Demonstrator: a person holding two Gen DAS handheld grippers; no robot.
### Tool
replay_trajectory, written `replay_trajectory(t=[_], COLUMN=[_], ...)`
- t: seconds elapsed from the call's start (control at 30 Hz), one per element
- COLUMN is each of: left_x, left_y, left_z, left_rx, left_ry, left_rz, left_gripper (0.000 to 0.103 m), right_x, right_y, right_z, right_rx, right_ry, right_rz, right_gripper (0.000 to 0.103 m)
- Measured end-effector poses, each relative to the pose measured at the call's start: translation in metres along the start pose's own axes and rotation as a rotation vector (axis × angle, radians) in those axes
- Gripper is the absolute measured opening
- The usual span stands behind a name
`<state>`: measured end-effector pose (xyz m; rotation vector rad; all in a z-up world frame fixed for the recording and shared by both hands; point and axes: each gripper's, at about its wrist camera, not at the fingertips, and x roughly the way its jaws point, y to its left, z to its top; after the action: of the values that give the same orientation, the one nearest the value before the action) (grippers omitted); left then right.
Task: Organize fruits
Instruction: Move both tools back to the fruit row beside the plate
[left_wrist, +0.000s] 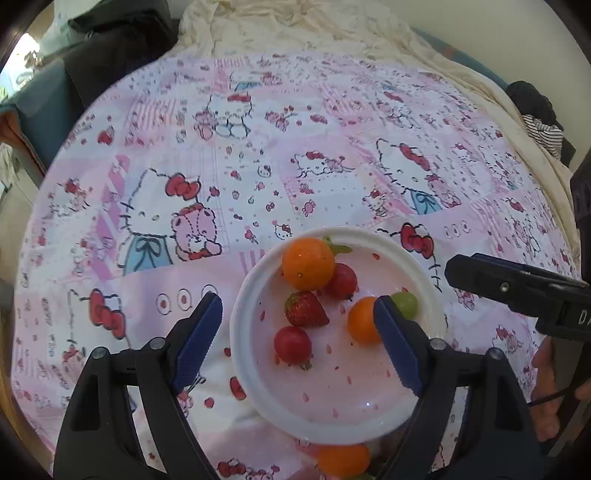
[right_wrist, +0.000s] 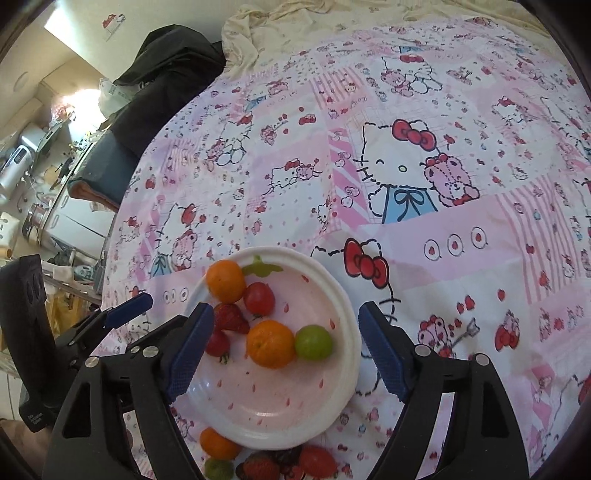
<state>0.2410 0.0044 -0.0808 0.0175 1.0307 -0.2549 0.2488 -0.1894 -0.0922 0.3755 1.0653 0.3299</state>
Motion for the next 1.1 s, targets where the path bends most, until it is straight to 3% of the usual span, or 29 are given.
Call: replay_trajectory(t=[0.13, 0.23, 0.5, 0.9, 1.1], left_x=[-0.019, -0.033, -0.066, -0.083, -0.064], left_y=[-0.003, -0.002, 0.001, 0.013, 0.015], left_z=[-0.005, -0.011, -0.036, -0.081, -0.103], left_rx=[0.009, -0.007, -0.034, -0.134, -0.184], left_ry=[-0.026, -0.047, -0.076, -0.029, 0.055], left_rz=[-0.013, -0.019, -0.018, 0.011, 0.006], left_gripper=[0.082, 0.095, 0.096, 0.096, 0.096], right_x=[-0.019, -0.033, -0.066, -0.086, -0.08], right_y=[0.006, 0.009, 0.009, 0.013, 0.005], right_z=[-0.009, -0.02, -0.055, -0.1, -0.118], right_rx=[-0.011, -0.009, 0.004, 0.025, 0.079], right_ry=[-0.018, -0.034, -0.055, -0.04, -0.007], right_rz=[0.003, 0.004, 0.005, 0.001, -0.016], right_gripper=[0.083, 0.083, 0.088, 0.088, 0.088])
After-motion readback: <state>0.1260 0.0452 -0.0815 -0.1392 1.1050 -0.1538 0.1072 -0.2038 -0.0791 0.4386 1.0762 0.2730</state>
